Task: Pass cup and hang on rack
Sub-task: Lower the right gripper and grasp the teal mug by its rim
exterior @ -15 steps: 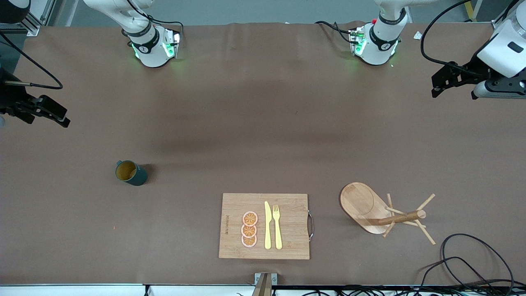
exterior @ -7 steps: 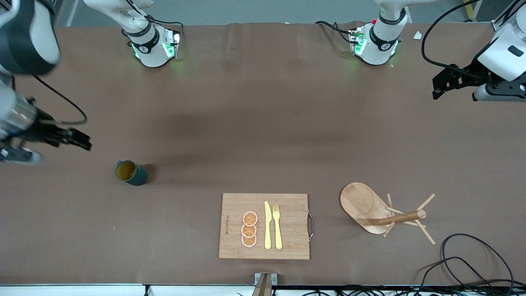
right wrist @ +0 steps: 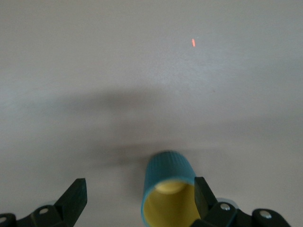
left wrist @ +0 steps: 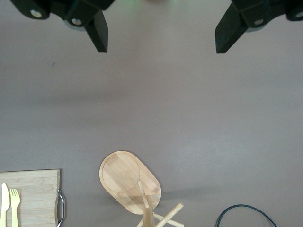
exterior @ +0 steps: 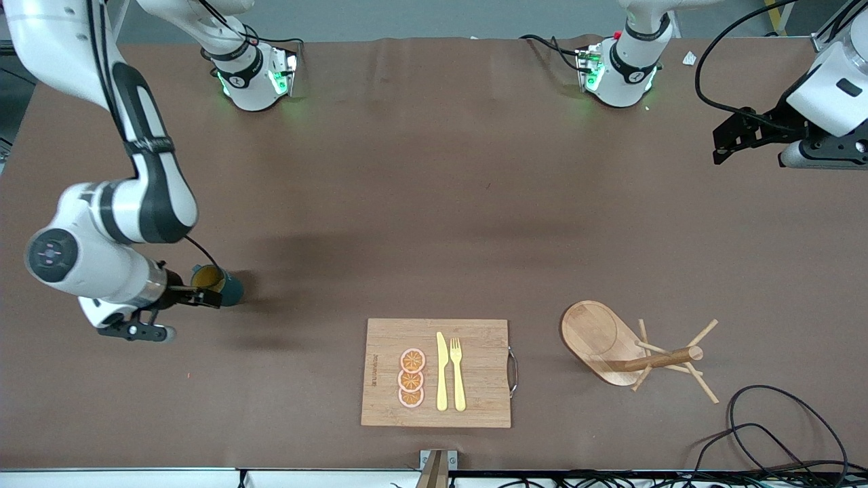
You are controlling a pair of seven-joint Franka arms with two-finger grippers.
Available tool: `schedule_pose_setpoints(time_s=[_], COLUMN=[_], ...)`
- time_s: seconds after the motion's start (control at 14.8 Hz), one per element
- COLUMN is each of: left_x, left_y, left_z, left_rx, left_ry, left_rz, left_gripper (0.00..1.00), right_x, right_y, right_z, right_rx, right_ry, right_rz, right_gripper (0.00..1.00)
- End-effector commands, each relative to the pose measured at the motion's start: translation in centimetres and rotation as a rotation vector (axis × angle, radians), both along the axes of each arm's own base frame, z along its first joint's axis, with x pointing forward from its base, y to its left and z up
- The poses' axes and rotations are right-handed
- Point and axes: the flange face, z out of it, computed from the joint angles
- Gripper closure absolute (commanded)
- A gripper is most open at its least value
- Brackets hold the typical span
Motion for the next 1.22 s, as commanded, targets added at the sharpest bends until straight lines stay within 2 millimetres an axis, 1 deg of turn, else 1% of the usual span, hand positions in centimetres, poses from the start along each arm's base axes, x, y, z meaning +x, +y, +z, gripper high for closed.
schedule_pose_setpoints(time_s=[0.0,0.07,0.14,0.27,0.47,0.61,0.74,0.81,0.95,1.01,1.08,1.15], left_x=[0.1,0.0,0.1,0.1,0.1,0.1,0.2,0.2,0.2,0.2,0.1,0.1], left_y=[0.3,0.4,0.5,0.7,0.7,0.7,0.7,0.7,0.6,0.6,0.7,0.7], left_z=[0.5,0.6,0.5,0.4,0.4,0.6,0.4,0.5,0.7,0.6,0.5,0.6], left_rx=[0.013,0.013,0.013,0.013,0.013,0.013,0.013,0.013,0.012,0.013,0.013,0.013], left_ry=[-0.004,-0.007,-0.006,-0.004,-0.004,-0.007,-0.006,-0.007,-0.010,-0.009,-0.007,-0.007], left_rz=[-0.005,-0.003,-0.002,0.001,0.000,0.001,0.001,0.003,0.001,0.001,0.004,0.004], left_gripper=[0.00,0.00,0.00,0.00,0.00,0.00,0.00,0.00,0.00,0.00,0.00,0.00], right_x=[-1.9,-2.3,-2.4,-2.4,-2.8,-3.5,-5.0,-5.4,-5.8,-6.0,-6.3,-6.4], right_y=[0.1,0.5,1.2,1.9,2.4,2.2,2.1,2.0,1.7,1.7,1.8,1.8], right_z=[-2.8,-3.2,-3.2,-2.8,-2.4,-1.5,-2.1,-2.7,-3.9,-4.5,-5.2,-5.5], right_rx=[0.008,0.006,0.005,0.006,0.002,-0.001,-0.004,-0.006,-0.003,0.000,0.001,0.002], right_ry=[0.006,0.021,0.026,0.021,0.051,0.079,0.109,0.120,0.100,0.076,0.059,0.053], right_rz=[-0.029,-0.046,-0.070,-0.088,-0.089,-0.094,-0.096,-0.098,-0.107,-0.108,-0.107,-0.107], right_gripper=[0.00,0.00,0.00,0.00,0.00,0.00,0.00,0.00,0.03,0.06,0.16,0.39])
